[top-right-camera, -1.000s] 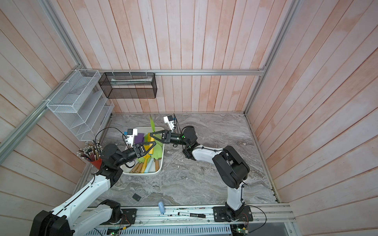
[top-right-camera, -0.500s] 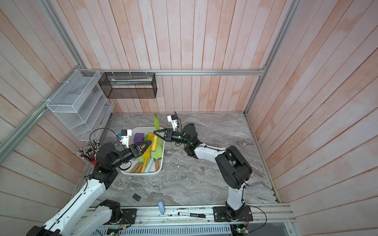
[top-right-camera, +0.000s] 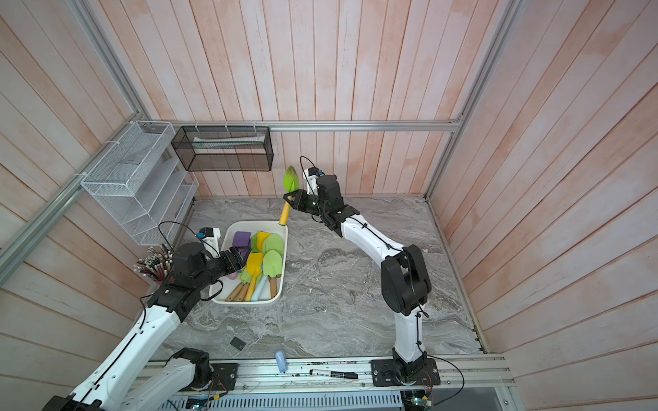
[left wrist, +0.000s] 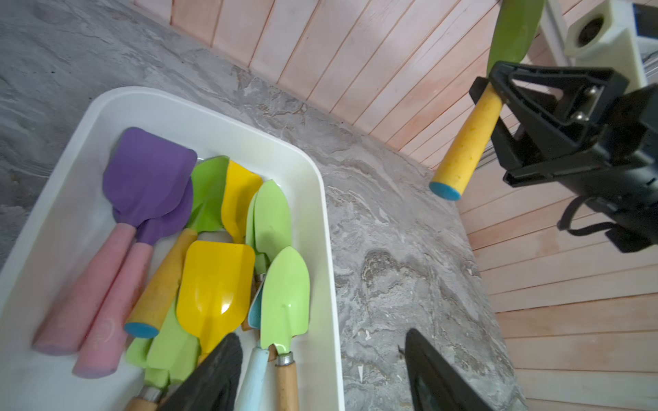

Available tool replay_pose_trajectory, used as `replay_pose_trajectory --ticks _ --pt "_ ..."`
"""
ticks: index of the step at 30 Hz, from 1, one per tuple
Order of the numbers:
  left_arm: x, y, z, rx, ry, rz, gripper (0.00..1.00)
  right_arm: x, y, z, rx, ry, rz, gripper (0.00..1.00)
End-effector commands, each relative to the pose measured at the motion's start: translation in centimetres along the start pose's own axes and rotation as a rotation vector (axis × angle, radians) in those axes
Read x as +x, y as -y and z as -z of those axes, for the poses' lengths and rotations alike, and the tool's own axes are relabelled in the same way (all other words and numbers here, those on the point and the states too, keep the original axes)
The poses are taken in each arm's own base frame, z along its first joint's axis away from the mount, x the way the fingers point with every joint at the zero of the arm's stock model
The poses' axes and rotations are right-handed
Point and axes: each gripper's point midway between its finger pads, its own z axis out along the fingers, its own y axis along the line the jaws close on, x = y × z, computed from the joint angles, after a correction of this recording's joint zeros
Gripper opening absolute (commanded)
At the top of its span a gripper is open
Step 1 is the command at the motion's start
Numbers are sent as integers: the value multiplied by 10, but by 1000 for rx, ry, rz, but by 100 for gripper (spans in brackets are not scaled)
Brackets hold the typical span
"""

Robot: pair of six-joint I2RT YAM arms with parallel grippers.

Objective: Take the shovel out of the storage box
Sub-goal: Place the shovel at the center of the board.

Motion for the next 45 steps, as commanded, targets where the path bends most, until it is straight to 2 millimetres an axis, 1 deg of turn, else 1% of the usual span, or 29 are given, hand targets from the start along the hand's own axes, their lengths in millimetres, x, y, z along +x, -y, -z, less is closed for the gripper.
replay_pose_trajectory --ticks 1,2,4,6,7,11,15,18,21,25,27,31,36,39,41,45 --pt "-1 -15 2 -97 10 -44 73 24 69 -17 266 -111 46 0" --pt "0 -18 2 -106 7 -48 73 22 73 -23 285 -112 56 0" --pt "4 -21 2 -119 -2 -51 73 17 89 -33 347 -114 75 0" --pt "8 -22 2 -118 -8 -52 73 17 107 -44 396 -131 81 0" --pt "10 -20 2 -111 -12 -54 73 16 113 -50 408 -135 83 0" --pt "16 -23 5 -120 -17 -62 73 14 137 -62 476 -138 97 0" --pt "22 -26 7 -119 -21 -61 73 21 161 -72 507 -156 74 0" --pt "29 -26 6 -105 -35 -57 73 31 167 -78 498 -175 59 0" --pt "37 -29 5 -99 -46 -57 73 41 168 -86 479 -191 55 0" --pt "46 -31 3 -87 -60 -67 73 45 169 -93 471 -181 57 0" --pt "48 -31 3 -81 -68 -70 73 61 187 -100 493 -205 40 0" --pt "51 -29 4 -67 -73 -68 73 74 198 -105 503 -223 33 0" --pt "53 -30 4 -65 -71 -62 73 82 206 -109 508 -233 30 0" --pt "57 -31 2 -61 -82 -54 73 86 214 -110 517 -239 29 0" --pt "60 -32 1 -57 -91 -48 73 90 223 -110 533 -243 20 0" --pt "62 -33 -3 -57 -99 -49 73 90 231 -111 536 -233 5 0"
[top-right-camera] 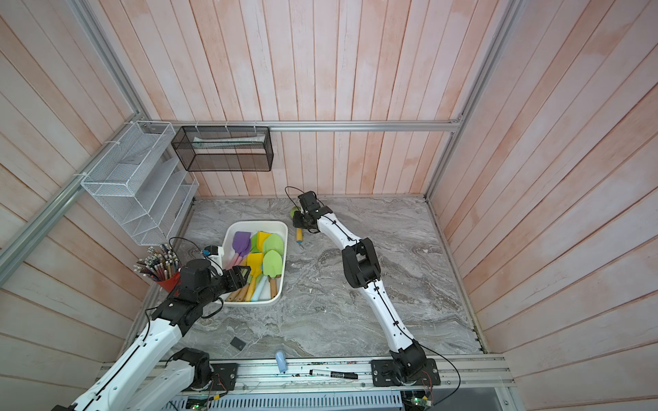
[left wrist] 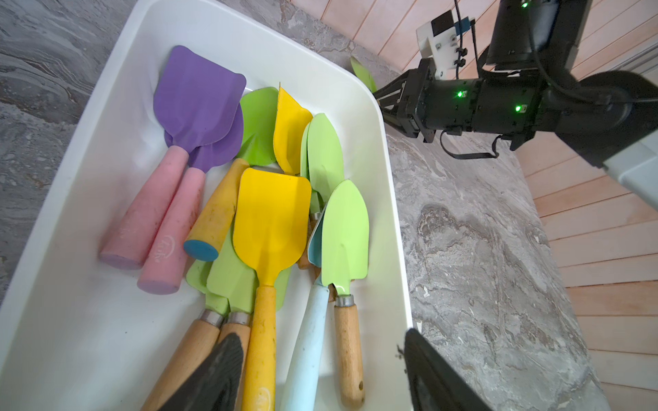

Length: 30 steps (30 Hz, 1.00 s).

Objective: Take the shovel out of the storage box
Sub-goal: Place the shovel at the center of the board.

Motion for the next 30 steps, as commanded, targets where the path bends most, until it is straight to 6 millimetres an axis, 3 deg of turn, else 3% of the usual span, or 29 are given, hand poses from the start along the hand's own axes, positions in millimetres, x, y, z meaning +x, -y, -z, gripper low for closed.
replay_pose_trajectory --ticks 1,11,15,30 --pt "2 3 -4 24 -5 -7 73 6 16 -17 19 -1 -21 0" --pt "0 4 -9 22 -13 -10 73 2 15 -26 -59 -2 -86 5" --pt "0 3 -10 18 -20 -12 73 1 11 -25 -76 -3 -94 11" --pt "4 2 -6 12 -23 -2 73 -6 1 -19 -118 10 -101 17"
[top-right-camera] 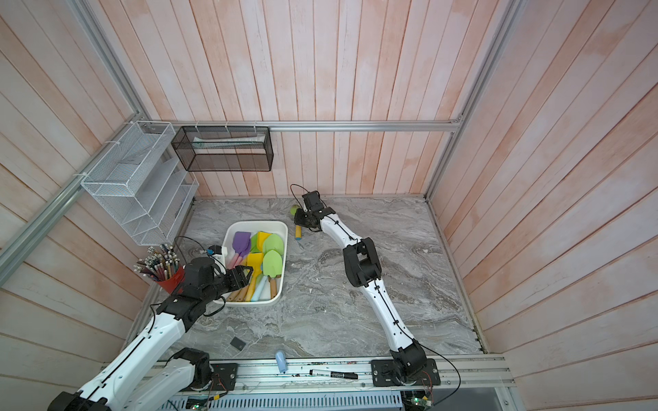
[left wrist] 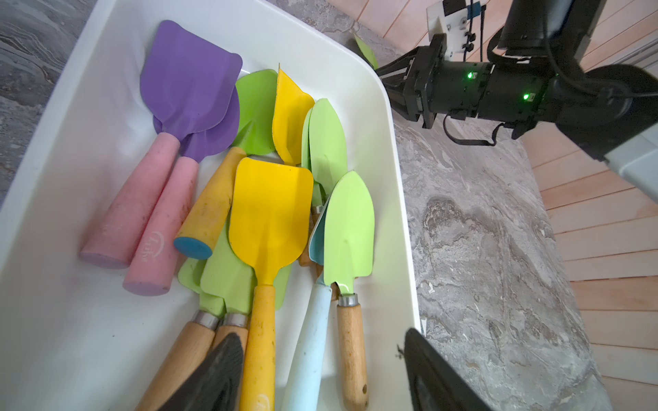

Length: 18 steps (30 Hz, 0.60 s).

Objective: Take the shovel out of the storage box
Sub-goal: Place the shovel at the center of the board.

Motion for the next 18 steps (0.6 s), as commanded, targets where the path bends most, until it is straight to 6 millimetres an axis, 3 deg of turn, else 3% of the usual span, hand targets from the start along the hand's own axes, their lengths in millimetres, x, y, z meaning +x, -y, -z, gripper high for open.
replay_pose_trajectory --ticks 1,18 --pt "0 3 3 11 6 -6 73 4 4 -9 -17 -8 -13 17" --pt "-4 -1 8 -24 19 -11 74 -11 -21 19 -54 18 31 34"
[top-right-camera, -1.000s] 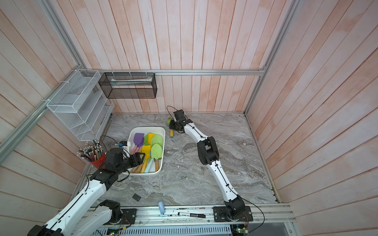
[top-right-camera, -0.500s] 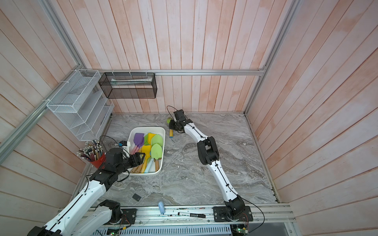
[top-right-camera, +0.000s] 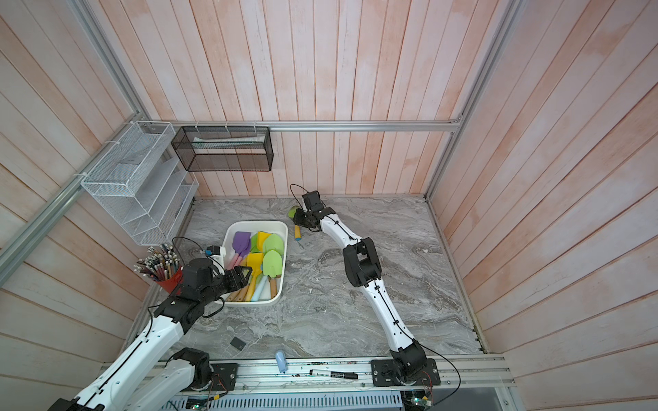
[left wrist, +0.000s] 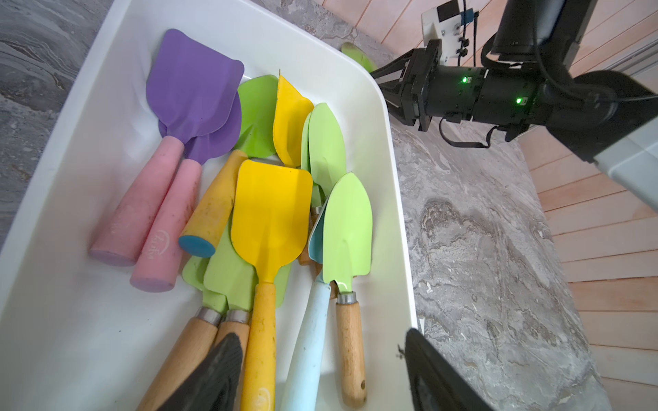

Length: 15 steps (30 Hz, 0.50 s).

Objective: Take the shovel out of the storage box
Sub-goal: Place the shovel at the center of the board.

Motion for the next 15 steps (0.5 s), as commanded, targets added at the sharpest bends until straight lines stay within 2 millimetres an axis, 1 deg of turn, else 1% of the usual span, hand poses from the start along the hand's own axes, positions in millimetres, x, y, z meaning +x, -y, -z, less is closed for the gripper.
replay_pose_trajectory --ticks 1,5,6,7,8,15 --pt "-5 -1 3 -20 14 -11 74 -15 -20 21 -34 29 32 35" --pt "-2 -2 1 -25 2 -7 74 -19 -28 30 -42 34 48 39" --pt "0 -3 -1 -30 -6 -8 74 -18 -27 31 -40 30 51 39" --pt "1 -3 -1 -33 -11 -11 74 -25 -35 42 -50 46 61 40" --pt "3 -3 -3 -37 -19 -15 74 -26 -37 46 -52 50 67 41" --pt "9 3 -10 -39 -44 -39 73 -27 -43 76 -69 83 75 44"
